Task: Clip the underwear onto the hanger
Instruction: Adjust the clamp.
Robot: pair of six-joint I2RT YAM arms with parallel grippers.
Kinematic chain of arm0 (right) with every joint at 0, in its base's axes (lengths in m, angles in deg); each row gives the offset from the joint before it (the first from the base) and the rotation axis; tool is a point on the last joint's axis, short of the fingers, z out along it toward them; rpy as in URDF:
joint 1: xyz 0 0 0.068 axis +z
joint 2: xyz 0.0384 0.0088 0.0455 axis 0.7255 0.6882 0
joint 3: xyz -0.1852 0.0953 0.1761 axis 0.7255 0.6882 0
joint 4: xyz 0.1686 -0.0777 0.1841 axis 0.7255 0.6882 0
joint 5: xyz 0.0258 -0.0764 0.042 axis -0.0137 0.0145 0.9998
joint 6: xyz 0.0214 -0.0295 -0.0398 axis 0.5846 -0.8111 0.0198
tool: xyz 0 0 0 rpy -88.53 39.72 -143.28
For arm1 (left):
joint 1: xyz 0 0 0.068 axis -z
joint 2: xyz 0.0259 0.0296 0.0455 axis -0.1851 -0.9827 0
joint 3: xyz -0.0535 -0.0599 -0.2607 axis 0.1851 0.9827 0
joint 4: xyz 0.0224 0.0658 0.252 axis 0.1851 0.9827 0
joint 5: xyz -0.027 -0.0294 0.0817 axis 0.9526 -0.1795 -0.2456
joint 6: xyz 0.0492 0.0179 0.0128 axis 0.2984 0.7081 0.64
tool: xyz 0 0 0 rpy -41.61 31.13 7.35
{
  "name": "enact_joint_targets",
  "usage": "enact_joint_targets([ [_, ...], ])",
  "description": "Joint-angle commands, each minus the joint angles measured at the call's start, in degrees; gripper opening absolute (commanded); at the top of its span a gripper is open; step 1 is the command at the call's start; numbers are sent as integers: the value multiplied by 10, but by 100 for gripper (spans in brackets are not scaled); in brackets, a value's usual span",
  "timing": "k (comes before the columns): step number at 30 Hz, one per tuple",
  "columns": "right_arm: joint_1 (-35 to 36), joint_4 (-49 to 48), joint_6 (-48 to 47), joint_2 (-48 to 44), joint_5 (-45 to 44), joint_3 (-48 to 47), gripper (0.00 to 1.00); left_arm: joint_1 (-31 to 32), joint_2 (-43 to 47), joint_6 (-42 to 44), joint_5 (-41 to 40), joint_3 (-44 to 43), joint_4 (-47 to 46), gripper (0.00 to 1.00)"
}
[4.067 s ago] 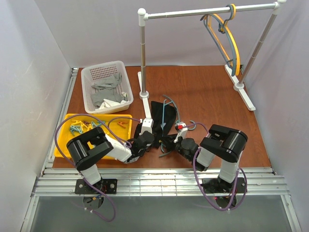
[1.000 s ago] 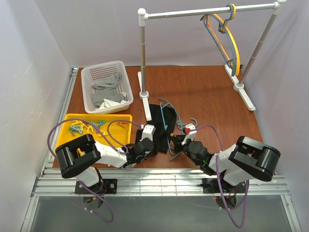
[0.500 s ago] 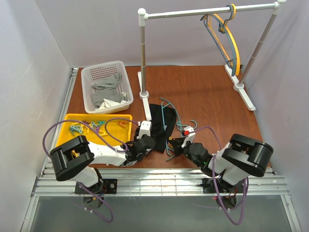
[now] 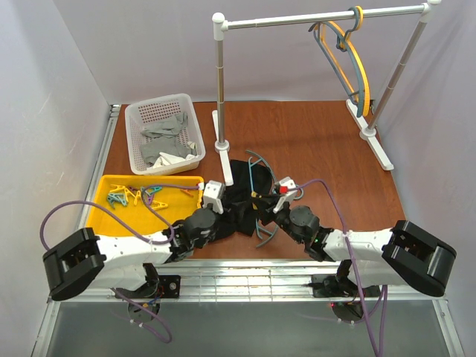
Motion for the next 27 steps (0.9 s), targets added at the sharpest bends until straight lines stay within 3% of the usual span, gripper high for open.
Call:
enact_joint_targets([
  [1,-1,85,2,-5,39,-80,1,-5,61,80,102,73,-169,81],
  [4,-1,162,17,-1,55,-153,1,-6,102,150,158,125,-237,81],
  [9,0,210,29,12,71,-204,1,-5,132,192,192,138,-236,79],
  [19,19,221,64,11,122,-204,1,-6,53,257,125,122,-302,79],
  [27,26,222,69,-22,124,-194,1,-5,17,258,104,131,-344,77],
])
